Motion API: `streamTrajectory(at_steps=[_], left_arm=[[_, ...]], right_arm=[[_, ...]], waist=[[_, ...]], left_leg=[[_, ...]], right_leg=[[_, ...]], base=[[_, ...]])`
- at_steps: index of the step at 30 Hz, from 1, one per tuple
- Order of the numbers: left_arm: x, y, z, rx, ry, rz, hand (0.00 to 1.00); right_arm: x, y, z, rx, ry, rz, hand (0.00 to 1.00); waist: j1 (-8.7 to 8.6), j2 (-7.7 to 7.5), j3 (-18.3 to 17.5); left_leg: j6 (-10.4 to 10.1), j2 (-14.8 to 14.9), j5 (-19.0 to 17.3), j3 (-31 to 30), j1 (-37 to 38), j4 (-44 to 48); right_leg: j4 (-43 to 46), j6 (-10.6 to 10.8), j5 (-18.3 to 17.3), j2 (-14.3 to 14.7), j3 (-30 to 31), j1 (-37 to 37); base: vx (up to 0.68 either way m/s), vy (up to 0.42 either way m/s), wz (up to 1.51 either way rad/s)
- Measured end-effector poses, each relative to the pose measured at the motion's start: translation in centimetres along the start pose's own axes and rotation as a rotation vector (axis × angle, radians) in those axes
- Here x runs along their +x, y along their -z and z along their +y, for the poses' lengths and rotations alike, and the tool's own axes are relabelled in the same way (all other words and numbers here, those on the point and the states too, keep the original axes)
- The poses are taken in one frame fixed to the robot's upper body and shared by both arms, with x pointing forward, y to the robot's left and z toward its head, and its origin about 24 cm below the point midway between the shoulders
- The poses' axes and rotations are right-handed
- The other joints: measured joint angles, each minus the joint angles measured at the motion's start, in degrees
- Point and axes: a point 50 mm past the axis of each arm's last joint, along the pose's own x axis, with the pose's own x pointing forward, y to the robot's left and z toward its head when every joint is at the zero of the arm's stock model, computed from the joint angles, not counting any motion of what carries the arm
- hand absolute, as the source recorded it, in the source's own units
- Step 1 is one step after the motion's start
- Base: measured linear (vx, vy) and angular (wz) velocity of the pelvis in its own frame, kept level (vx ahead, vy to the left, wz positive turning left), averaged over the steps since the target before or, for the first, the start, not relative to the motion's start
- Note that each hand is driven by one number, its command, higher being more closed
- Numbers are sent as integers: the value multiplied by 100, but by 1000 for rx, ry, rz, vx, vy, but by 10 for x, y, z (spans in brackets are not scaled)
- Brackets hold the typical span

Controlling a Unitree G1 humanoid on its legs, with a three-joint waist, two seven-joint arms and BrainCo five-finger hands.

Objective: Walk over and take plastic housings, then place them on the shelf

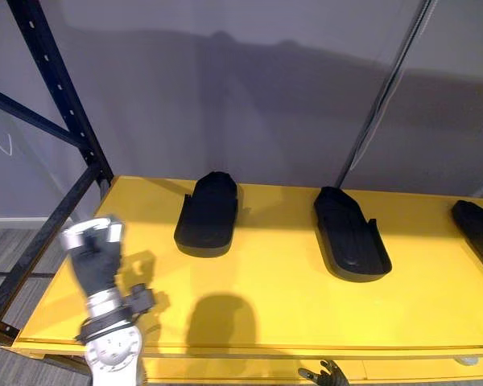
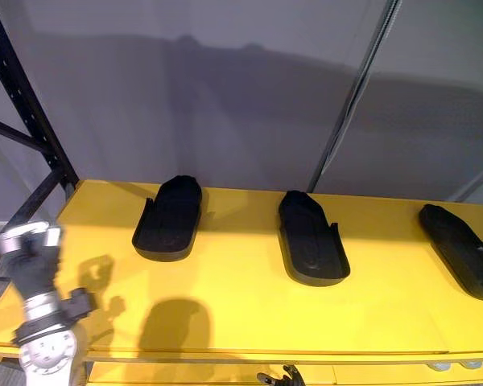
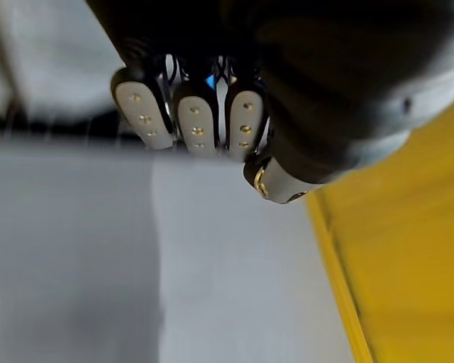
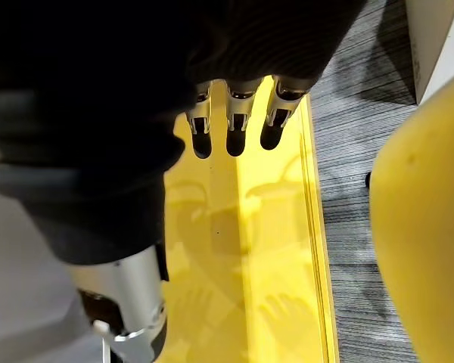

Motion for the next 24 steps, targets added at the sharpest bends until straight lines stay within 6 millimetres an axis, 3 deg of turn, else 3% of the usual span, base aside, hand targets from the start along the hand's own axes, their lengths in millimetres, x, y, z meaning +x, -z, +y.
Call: streamTrajectory(at_steps=[4,7,9,11,13,14,15,16,19,24], left_arm=[[-9,17,43,91,-192,109,100],[-33,54,75,202,-270,346,100],[-68,91,93,274,-282,606,100],[-96,111,101,306,-280,778,100],[-144,141,106,340,-249,1050,100],[-156,146,106,342,-238,1111,100],[-175,155,102,338,-201,1209,0],[-192,161,96,326,-157,1290,0],[-211,170,80,294,-63,1387,0],[-206,181,60,283,40,1392,0]], right_arm=[[-1,-4,2,-4,-7,-24,0],[0,-17,4,-10,-15,-78,0],[0,-22,4,-12,-17,-97,0],[0,-22,5,-18,-20,-95,0],[0,-20,6,-34,-31,-77,0],[0,-19,7,-36,-35,-74,0],[0,-18,8,-38,-40,-71,0],[0,-18,8,-40,-42,-70,0],[0,-18,8,-38,-39,-68,0],[0,-14,4,-30,-26,-53,0]], waist=[[99,18,6],[113,36,-8],[110,42,-16],[111,44,-22],[86,53,-26],[78,54,-27],[71,59,-29],[76,67,-31],[68,117,-59],[56,245,-78]], left_leg=[[12,-1,-28,-69,9,52],[34,1,-68,-94,9,114],[74,-1,-100,-93,17,163],[80,-2,-103,-68,22,165],[66,-2,-90,-32,24,165],[59,-2,-86,-24,39,163],[53,-2,-83,-7,51,157],[49,-2,-80,9,50,145],[26,-1,-55,61,85,68],[6,-6,43,75,136,-115]], right_leg=[[33,-44,-28,-2,-38,68],[133,-45,-117,-13,-74,82],[240,-47,-189,-19,-68,65],[305,-42,-217,-21,-33,11],[385,-36,-237,-34,-8,-53],[390,-33,-240,-36,-6,-51],[388,-31,-242,-40,-4,-51],[387,-29,-242,-44,-1,-63],[383,-8,-234,-45,21,-97],[353,-6,-234,-42,3,-121]], base=[[-14,8,10],[-68,-1,6],[-69,2,1],[-51,5,-6],[-28,5,-9],[-11,6,-6],[-2,8,-5],[0,7,-5],[7,5,-7],[11,-1,-1]])
